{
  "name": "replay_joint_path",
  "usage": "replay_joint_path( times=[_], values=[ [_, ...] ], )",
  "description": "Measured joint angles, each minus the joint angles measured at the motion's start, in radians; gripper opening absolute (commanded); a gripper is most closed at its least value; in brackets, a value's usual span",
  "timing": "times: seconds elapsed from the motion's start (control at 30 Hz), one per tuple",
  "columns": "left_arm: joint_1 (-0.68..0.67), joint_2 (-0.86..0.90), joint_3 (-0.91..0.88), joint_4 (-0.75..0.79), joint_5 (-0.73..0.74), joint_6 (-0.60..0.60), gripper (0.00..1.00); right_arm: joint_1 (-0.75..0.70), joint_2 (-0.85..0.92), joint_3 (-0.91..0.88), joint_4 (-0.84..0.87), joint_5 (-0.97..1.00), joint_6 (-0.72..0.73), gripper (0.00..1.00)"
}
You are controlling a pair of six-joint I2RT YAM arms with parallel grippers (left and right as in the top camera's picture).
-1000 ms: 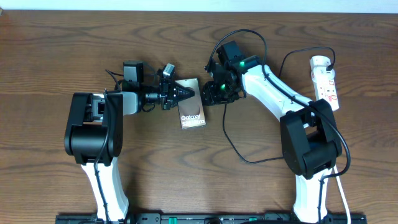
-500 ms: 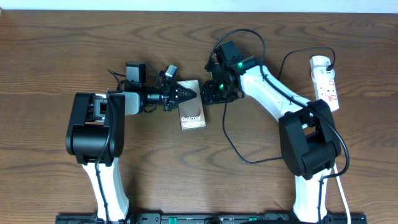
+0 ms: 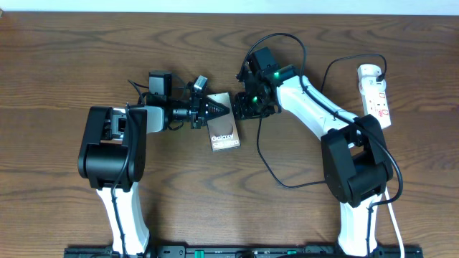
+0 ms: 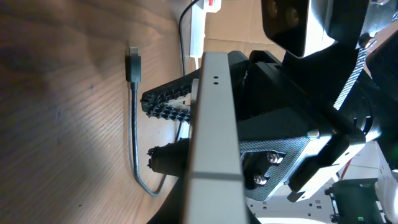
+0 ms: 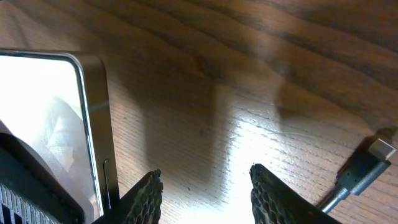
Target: Plug charger to phone and switch on socket
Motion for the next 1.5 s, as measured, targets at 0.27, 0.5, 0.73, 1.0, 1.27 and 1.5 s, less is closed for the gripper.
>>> replay_joint_path(
  times=[0.27,0.5,0.73,1.0,1.27,1.5],
  values=[
    [0.000,0.000,-0.003,0.001,0.004,-0.020,0.07,-0.014,0.000,0.000,-0.023,-0.041,0.000,0.45],
    [0.005,0.000,-0.003,0.000,0.008,-0.022,0.07,-0.015,0.000,0.000,-0.023,-0.060,0.000,0.45],
    [0.009,0.000,-0.003,-0.001,0.007,-0.023,0.08,-0.005,0.000,0.002,-0.017,-0.043,0.011,0.45],
    [0.009,0.000,-0.003,0.000,0.002,-0.023,0.09,0.016,0.000,0.021,-0.036,0.011,0.021,0.47],
    [0.015,0.000,-0.003,0.000,-0.020,-0.054,0.07,0.043,0.000,0.023,-0.034,0.035,0.025,0.47],
    [0.014,0.000,-0.003,0.000,-0.022,-0.080,0.07,0.041,0.000,0.035,-0.069,0.034,0.024,0.47]
  ],
)
